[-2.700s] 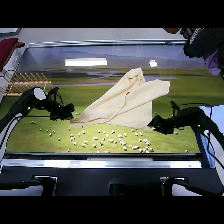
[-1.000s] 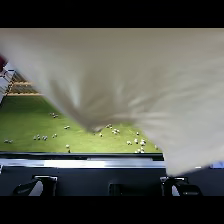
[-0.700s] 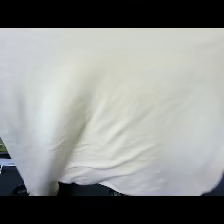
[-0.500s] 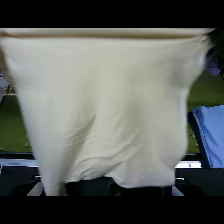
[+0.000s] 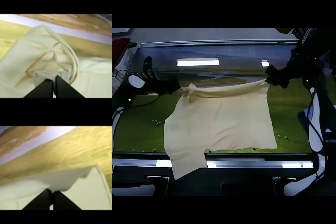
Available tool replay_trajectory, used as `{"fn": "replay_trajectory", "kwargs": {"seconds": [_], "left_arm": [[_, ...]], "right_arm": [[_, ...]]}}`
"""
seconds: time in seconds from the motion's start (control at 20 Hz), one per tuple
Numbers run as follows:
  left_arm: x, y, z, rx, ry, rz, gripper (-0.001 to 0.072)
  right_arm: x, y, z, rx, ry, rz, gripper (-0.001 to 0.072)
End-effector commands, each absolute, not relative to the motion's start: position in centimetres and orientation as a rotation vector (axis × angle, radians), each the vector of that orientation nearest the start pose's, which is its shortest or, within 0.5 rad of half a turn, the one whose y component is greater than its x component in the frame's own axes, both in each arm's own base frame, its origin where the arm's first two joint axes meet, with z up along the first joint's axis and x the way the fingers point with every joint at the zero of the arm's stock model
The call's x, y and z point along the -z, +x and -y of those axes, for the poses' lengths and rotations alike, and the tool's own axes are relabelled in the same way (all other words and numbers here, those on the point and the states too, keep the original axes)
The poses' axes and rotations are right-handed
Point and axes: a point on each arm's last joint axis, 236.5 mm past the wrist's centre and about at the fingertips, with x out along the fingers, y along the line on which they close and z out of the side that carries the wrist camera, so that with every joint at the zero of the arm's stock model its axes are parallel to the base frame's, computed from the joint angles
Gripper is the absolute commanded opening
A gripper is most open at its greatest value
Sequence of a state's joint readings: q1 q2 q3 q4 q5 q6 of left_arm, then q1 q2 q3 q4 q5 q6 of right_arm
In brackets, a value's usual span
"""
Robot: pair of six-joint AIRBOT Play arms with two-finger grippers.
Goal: Fold the clothes and pants, and hang the long-sleeved shirts on hangers.
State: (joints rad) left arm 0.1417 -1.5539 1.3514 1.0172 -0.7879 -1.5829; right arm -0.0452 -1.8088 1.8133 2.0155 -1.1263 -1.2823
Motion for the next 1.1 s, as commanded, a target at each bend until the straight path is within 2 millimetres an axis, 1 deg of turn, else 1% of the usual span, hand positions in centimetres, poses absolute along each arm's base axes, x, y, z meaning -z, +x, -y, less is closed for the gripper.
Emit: {"fn": "replay_trajectory", "kwargs": {"seconds": [0.0,0.05,0.1,0.15,0.2,0.25,0.3,0.35,0.4,0.45,0.5,0.55,0.6,0.65,0.7,0.75,0.85,0.9,0.95,1.05], "left_arm": [[4.7,53.5,4.2,0.024,-0.725,-1.006,0.0015],[5.2,53.5,4.5,0.024,-0.74,-1.015,0.0016],[5.4,53.4,4.5,0.023,-0.741,-1.022,0.002],[5.4,53.4,4.4,0.022,-0.742,-1.021,0.0072],[5.2,53.4,4.2,0.023,-0.744,-1.022,0.0244],[4.5,53.4,3.9,0.032,-0.745,-1.03,0.0471],[3.6,53.4,3.1,0.038,-0.75,-1.031,0.0573],[2.1,53.3,1.9,0.048,-0.749,-1.027,0.0572],[0.2,53.2,0.5,0.063,-0.728,-1.008,0.0572],[-1.9,52.9,-1.3,0.089,-0.676,-0.98,0.0572],[-3.8,52.2,-2.8,0.121,-0.607,-0.96,0.0572],[-5.1,51.0,-4.3,0.143,-0.553,-0.953,0.0572],[-5.9,49.3,-5.7,0.152,-0.527,-0.973,0.0572],[-6.3,47.5,-6.8,0.157,-0.53,-1.002,0.0571],[-6.4,46.0,-8.2,0.125,-0.576,-1.005,0.057],[-6.2,44.6,-9.2,0.099,-0.615,-1.0,0.057],[-4.7,40.9,-10.4,0.036,-0.683,-1.021,0.057],[-3.5,39.0,-10.7,0.002,-0.725,-1.031,0.057],[-2.5,37.2,-10.5,-0.02,-0.76,-1.042,0.057],[-0.1,34.0,-9.4,-0.036,-0.791,-1.08,0.057]], "right_arm": [[3.0,58.3,-7.8,-0.046,0.805,-1.127,0.003],[3.3,58.7,-7.6,-0.039,0.807,-1.113,0.0031],[3.4,59.1,-7.4,-0.034,0.803,-1.098,0.0065],[3.3,59.3,-7.3,-0.031,0.803,-1.087,0.0147],[3.2,59.2,-7.3,-0.033,0.804,-1.09,0.0235],[2.8,58.8,-7.1,-0.04,0.791,-1.099,0.0365],[2.1,58.0,-6.6,-0.068,0.75,-1.117,0.0478],[1.1,56.8,-6.0,-0.117,0.677,-1.139,0.0487],[0.0,55.4,-4.7,-0.154,0.616,-1.166,0.0488],[-1.0,53.8,-2.8,-0.157,0.579,-1.199,0.0488],[-1.9,51.9,-0.4,-0.147,0.543,-1.236,0.0488],[-2.8,50.0,2.0,-0.143,0.517,-1.265,0.0487],[-3.3,48.2,3.8,-0.148,0.505,-1.295,0.0477],[-3.5,46.0,5.0,-0.167,0.501,-1.339,0.0477],[-3.5,44.3,5.7,-0.178,0.548,-1.362,0.0477],[-3.2,42.7,5.8,-0.206,0.601,-1.378,0.0477],[-0.6,38.2,6.1,-0.199,0.686,-1.469,0.0477],[0.8,35.8,5.5,-0.202,0.723,-1.521,0.0477],[2.2,33.3,4.6,-0.216,0.753,-1.572,0.0477],[4.6,29.6,2.6,-0.248,0.767,-1.636,0.0477]]}}
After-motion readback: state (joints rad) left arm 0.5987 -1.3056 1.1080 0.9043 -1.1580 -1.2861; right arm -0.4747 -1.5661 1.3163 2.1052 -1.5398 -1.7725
